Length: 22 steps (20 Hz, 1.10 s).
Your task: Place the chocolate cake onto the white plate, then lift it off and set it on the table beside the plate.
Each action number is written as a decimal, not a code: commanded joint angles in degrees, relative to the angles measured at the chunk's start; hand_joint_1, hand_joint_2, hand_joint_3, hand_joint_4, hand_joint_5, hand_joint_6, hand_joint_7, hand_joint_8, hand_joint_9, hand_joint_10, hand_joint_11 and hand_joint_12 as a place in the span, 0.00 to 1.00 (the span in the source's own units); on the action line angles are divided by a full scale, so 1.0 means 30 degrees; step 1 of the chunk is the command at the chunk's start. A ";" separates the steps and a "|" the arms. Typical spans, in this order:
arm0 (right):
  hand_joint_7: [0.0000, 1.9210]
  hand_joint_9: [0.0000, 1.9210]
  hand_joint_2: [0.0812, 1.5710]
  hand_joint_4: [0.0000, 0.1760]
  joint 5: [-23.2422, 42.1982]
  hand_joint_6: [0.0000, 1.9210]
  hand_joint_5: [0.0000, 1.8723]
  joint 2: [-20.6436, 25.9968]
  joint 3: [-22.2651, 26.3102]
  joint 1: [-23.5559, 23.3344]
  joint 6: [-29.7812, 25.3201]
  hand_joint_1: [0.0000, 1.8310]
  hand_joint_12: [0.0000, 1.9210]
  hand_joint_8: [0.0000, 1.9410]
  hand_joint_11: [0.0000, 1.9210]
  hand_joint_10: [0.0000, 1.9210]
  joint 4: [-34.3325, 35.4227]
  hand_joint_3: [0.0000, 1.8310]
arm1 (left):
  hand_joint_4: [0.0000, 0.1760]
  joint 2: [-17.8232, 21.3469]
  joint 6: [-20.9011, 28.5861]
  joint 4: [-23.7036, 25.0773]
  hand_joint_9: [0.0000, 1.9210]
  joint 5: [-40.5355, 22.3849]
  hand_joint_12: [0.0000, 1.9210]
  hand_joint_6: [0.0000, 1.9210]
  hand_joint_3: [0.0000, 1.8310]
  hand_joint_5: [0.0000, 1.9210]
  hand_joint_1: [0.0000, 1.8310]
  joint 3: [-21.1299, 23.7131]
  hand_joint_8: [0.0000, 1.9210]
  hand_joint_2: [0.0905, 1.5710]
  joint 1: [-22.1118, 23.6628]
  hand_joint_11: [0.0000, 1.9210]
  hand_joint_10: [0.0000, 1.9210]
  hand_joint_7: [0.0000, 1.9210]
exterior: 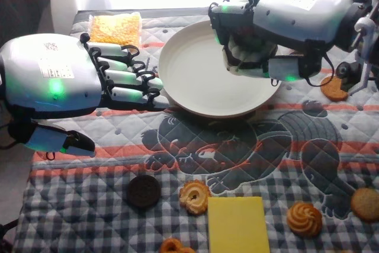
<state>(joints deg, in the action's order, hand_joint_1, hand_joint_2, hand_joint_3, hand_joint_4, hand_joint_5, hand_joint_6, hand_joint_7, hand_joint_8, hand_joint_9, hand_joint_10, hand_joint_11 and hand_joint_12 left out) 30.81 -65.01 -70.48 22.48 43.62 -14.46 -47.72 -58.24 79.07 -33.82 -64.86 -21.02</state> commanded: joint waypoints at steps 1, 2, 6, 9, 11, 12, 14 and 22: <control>0.30 0.25 0.85 0.00 0.2556 0.89 0.09 0.0544 0.0238 0.0051 0.0028 0.69 1.00 0.86 0.34 0.99 0.0270 0.00 | 0.23 0.0085 -0.0005 -0.1218 0.11 -0.0780 0.43 0.00 0.00 0.10 0.49 -0.0024 0.00 0.71 0.0126 0.00 0.01 0.08; 0.17 0.13 0.79 0.00 0.2557 0.84 0.09 0.1054 0.0628 0.0253 0.0026 0.69 1.00 0.85 0.27 1.00 0.0182 0.00 | 0.29 0.0075 -0.0005 -0.1373 0.10 -0.0836 0.41 0.00 0.00 0.09 0.49 -0.0005 0.00 0.71 0.0126 0.00 0.00 0.08; 0.30 0.28 0.88 0.00 0.2806 0.89 0.23 0.2693 0.2198 0.1834 0.0024 0.60 1.00 0.89 0.34 0.99 -0.0140 0.00 | 0.32 0.0024 -0.0005 -0.1996 0.08 -0.0926 0.53 0.00 0.00 0.09 0.48 -0.0011 0.00 0.71 0.0122 0.00 0.00 0.07; 0.23 0.26 0.88 0.00 0.3079 0.91 0.23 0.3014 0.2526 0.2675 0.0011 0.67 1.00 0.89 0.28 1.00 -0.0014 0.01 | 0.27 0.0043 -0.0005 -0.2336 0.10 -0.0941 0.56 0.00 0.00 0.08 0.47 -0.0049 0.00 0.71 0.0076 0.00 0.01 0.08; 0.22 0.26 0.89 0.00 0.3167 0.90 0.24 0.3092 0.2662 0.3231 -0.0073 0.67 1.00 0.91 0.30 1.00 0.0112 0.00 | 0.29 0.0043 -0.0005 -0.2567 0.09 -0.0941 0.47 0.00 0.00 0.08 0.48 -0.0066 0.00 0.70 0.0070 0.00 0.00 0.08; 0.23 0.29 0.88 0.00 0.3302 0.90 0.22 0.3090 0.2725 0.3668 -0.0129 0.68 1.00 0.91 0.38 0.99 0.0316 0.00 | 0.26 0.0035 -0.0005 -0.2630 0.10 -0.0941 0.47 0.01 0.00 0.09 0.51 -0.0066 0.00 0.70 0.0072 0.00 0.01 0.08; 0.23 0.28 0.88 0.00 0.3608 0.92 0.22 0.3071 0.2774 0.4378 -0.0264 0.67 1.00 0.90 0.34 0.98 0.0667 0.00 | 0.28 0.0028 -0.0005 -0.2677 0.11 -0.0937 0.47 0.01 0.00 0.09 0.51 -0.0070 0.00 0.70 0.0076 0.00 0.01 0.08; 0.28 0.21 0.89 0.08 0.4498 0.94 0.24 0.3170 0.2606 0.7467 -0.2848 0.56 1.00 0.86 0.28 0.95 0.0990 0.00 | 0.34 -0.0018 -0.0005 -0.3382 0.10 -0.0933 0.47 0.01 0.00 0.12 0.48 -0.0162 0.00 0.71 0.0103 0.00 0.01 0.10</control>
<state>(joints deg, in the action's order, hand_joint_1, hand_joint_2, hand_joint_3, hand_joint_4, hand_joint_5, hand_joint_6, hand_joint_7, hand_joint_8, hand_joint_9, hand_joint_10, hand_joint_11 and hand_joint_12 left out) 39.90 -55.72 -62.59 44.62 35.38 -11.62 -47.77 -58.24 72.12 -33.98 -65.14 -21.02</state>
